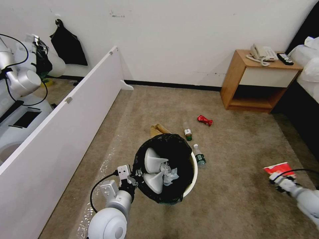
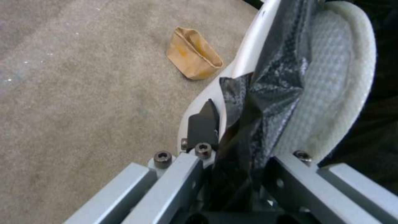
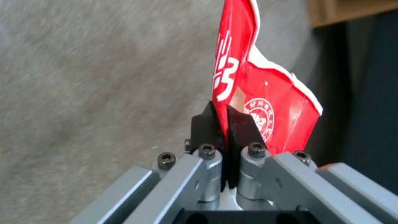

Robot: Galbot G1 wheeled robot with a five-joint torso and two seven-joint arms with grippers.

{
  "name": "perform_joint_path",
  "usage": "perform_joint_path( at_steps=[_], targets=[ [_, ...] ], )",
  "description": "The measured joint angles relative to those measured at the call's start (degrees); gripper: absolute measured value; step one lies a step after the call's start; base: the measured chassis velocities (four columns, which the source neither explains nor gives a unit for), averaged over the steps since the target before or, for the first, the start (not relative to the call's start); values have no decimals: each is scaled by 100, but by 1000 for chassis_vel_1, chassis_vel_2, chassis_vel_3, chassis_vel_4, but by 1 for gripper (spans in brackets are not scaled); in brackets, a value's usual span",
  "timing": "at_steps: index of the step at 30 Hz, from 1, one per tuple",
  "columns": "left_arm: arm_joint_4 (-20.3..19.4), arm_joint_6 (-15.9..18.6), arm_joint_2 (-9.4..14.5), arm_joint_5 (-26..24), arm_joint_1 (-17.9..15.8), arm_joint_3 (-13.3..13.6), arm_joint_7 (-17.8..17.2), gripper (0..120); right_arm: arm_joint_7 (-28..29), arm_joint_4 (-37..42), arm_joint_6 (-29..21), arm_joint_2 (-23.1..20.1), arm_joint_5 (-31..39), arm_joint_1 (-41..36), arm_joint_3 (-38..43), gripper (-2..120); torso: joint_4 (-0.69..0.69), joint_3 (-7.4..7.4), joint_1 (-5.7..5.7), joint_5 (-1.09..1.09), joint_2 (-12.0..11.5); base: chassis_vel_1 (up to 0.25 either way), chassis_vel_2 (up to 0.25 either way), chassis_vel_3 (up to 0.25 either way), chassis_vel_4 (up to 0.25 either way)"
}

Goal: Pick up the trash bin, then pick up the garbage from the floor and place it into the trash bin.

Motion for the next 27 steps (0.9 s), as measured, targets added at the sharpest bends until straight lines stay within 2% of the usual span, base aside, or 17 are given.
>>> perform_joint_path(
  at_steps=[2, 4, 7, 10, 17, 18, 20, 22, 27],
  targets=[
    [2, 0, 60, -55, -16, -8, -38, 1, -36, 357, 151, -124, 76, -316, 480, 0, 5, 0, 0, 2, 0, 0, 0, 0, 0],
    [11, 0, 76, -81, -28, -7, -53, 1, -44, 442, 190, -155, 111, -384, 615, 0, 6, 0, 0, 3, 0, 0, 0, 0, 0],
    [40, 4, 127, -202, -56, 3, -118, 1, -66, 712, 250, -275, 303, -574, 976, 0, 3, 0, 0, 0, 0, 0, 0, 0, 0],
    [48, 25, 244, -412, -75, 8, -242, 1, -114, 1244, 275, -480, 832, -774, 1365, 0, 2, 0, 0, 0, 0, 0, 0, 0, 0],
    [5, 125, 382, -607, -120, 7, -380, 1, -59, 1947, 244, -633, 1563, -793, 1548, 0, 4, 0, 0, 0, 0, 0, 0, 0, 0],
    [-47, 202, 449, -724, -143, 14, -478, 1, 1, 2275, 203, -690, 1969, -748, 1583, 0, 4, 1, 0, 0, 0, 0, 0, 0, 0],
    [-81, 255, 494, -790, -153, 15, -537, 1, 33, 2428, 181, -708, 2165, -720, 1599, 0, 3, 1, 0, 0, 0, 0, 0, 0, 0],
    [-203, 392, 687, -970, -158, -5, -688, 1, 167, 2847, 113, -741, 2753, -631, 1669, 0, 4, 1, 0, -1, 0, 0, 0, 0, 0],
    [-336, 487, 917, -1166, -84, -64, -801, 1, 395, 3253, 99, -741, 3252, -546, 1756, 0, 3, 1, 0, -1, 0, 0, 0, 0, 0]
  ],
)
